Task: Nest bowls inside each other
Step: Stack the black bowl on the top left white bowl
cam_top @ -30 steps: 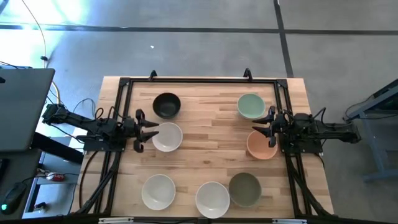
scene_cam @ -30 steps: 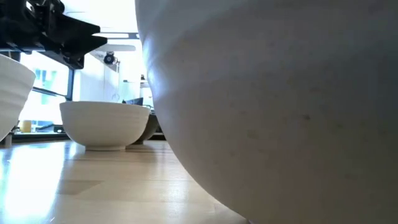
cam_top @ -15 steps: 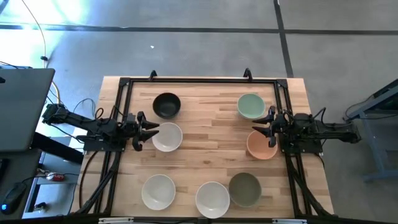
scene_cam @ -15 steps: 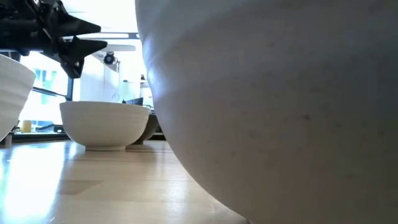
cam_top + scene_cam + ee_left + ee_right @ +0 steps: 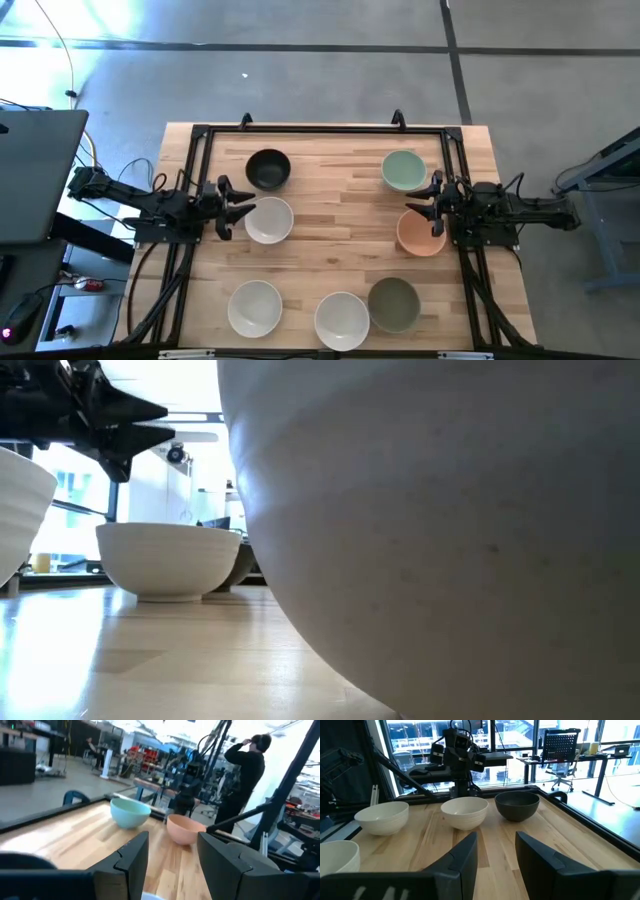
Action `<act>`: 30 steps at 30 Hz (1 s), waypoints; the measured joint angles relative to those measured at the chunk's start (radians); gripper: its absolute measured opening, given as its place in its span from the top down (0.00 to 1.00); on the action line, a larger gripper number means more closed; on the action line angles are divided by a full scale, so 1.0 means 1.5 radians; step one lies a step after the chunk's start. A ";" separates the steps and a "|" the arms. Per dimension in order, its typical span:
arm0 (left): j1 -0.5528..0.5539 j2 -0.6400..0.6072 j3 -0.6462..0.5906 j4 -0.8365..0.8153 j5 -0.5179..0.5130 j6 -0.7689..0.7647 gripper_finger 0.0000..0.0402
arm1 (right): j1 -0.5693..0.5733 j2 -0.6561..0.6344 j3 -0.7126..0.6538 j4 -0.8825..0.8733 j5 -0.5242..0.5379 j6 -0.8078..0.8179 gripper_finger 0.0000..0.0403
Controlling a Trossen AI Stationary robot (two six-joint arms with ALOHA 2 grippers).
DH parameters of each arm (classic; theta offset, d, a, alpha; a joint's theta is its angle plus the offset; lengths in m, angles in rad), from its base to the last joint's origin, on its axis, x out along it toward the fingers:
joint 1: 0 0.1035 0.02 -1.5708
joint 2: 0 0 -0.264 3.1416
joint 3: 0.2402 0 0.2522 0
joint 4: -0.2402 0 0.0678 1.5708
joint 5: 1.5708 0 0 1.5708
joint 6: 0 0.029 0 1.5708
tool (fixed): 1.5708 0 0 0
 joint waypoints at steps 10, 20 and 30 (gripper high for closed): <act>0.000 0.000 0.000 0.069 0.015 0.048 0.61 | -0.001 0.000 0.000 -0.001 0.003 0.000 0.69; 0.000 0.000 0.000 0.070 0.048 0.039 0.61 | -0.001 0.000 0.000 0.017 0.040 0.011 0.69; 0.000 0.000 0.000 0.070 0.049 0.026 0.61 | -0.001 0.000 0.000 0.026 0.047 0.042 0.69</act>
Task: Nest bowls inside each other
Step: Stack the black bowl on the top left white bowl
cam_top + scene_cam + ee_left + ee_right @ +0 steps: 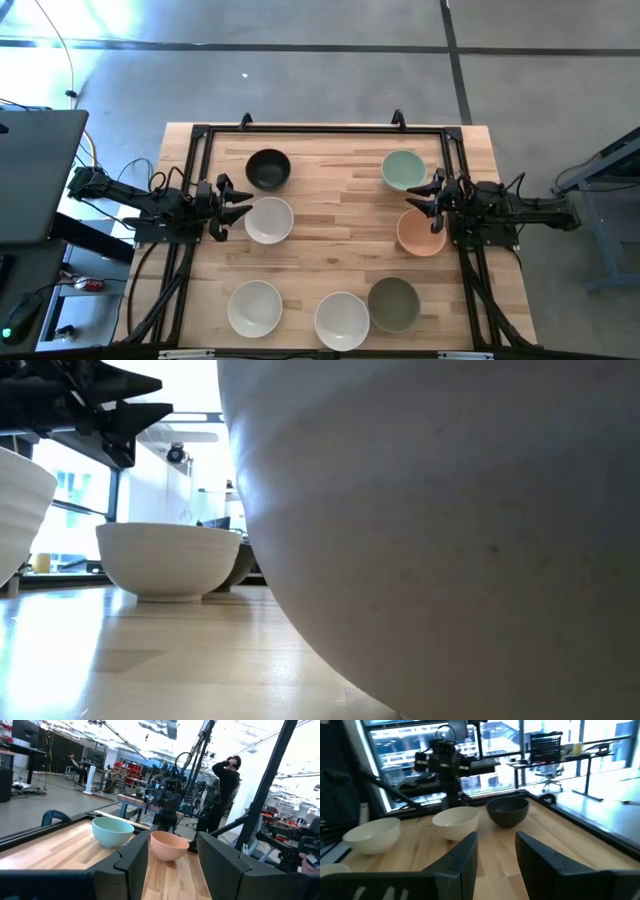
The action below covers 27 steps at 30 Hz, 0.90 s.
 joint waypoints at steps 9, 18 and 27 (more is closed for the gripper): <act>0.000 0.000 0.000 0.000 0.000 0.000 0.61 | 0.000 0.000 0.000 0.033 0.073 -0.001 0.69; -0.001 0.000 0.000 0.000 0.050 -0.005 0.61 | 0.000 0.000 0.000 0.028 0.032 0.063 0.69; -0.001 0.000 0.000 -0.008 0.061 0.002 0.61 | 0.000 0.000 0.000 0.028 -0.007 0.103 0.69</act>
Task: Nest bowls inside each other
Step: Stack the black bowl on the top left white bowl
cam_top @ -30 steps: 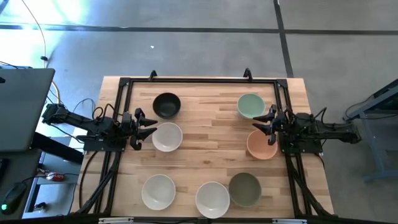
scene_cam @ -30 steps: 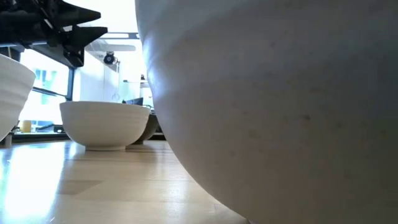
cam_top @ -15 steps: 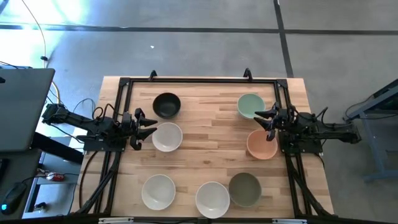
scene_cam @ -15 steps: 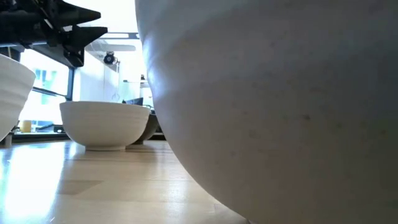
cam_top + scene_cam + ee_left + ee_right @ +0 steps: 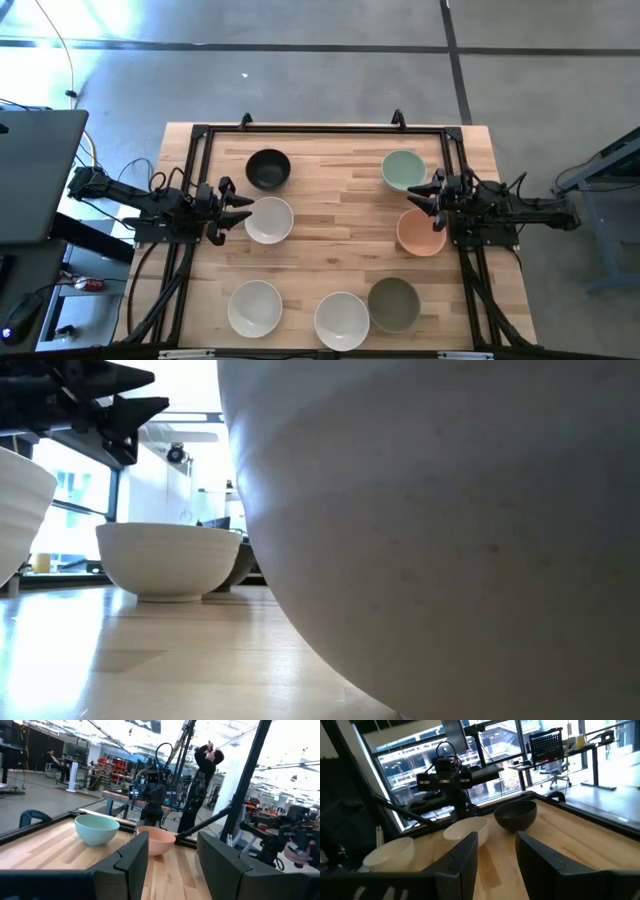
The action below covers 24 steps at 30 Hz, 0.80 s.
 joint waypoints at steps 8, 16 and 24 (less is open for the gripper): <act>0.000 0.000 0.019 -0.007 -0.047 0.001 0.58 | 0.000 0.000 0.000 0.016 -0.025 0.055 0.69; 0.001 0.017 0.147 -0.191 -0.106 0.131 0.55 | 0.000 0.000 0.000 0.087 -0.029 0.070 0.69; 0.001 0.032 0.247 -0.302 -0.098 0.110 0.54 | 0.000 0.002 0.003 0.111 -0.030 0.069 0.69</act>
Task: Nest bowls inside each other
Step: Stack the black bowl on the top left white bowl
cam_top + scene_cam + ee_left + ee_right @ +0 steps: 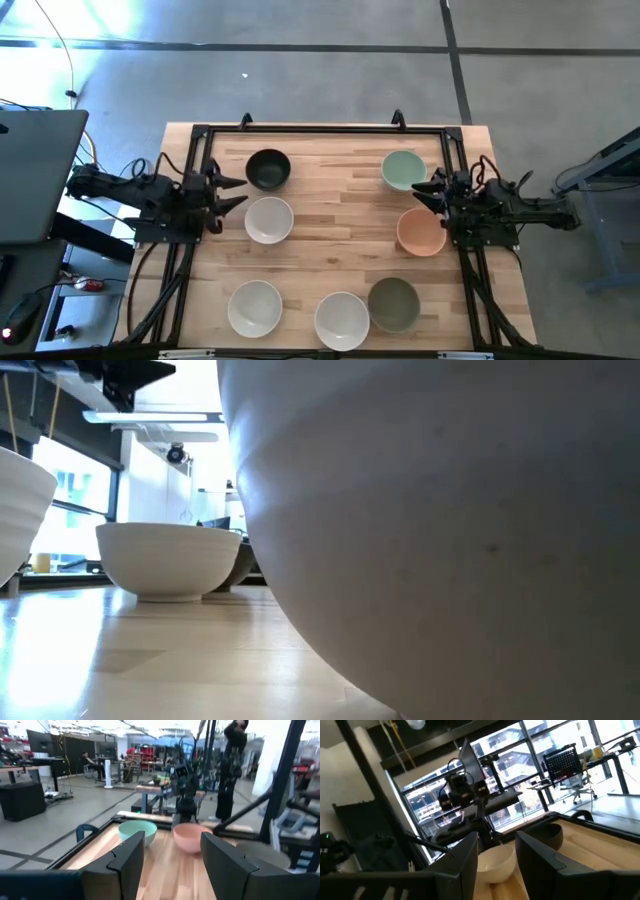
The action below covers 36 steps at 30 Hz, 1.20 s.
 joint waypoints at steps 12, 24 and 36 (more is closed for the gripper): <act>0.000 0.078 0.015 -0.003 -0.016 -0.113 0.54 | 0.001 0.095 0.153 -0.134 -0.040 -0.035 0.69; 0.000 0.097 0.057 -0.025 -0.026 -0.113 0.54 | 0.001 0.313 0.345 -0.254 -0.025 -0.075 0.69; 0.000 0.106 0.157 -0.372 -0.105 -0.208 0.54 | 0.001 0.460 0.457 -0.283 -0.023 -0.122 0.69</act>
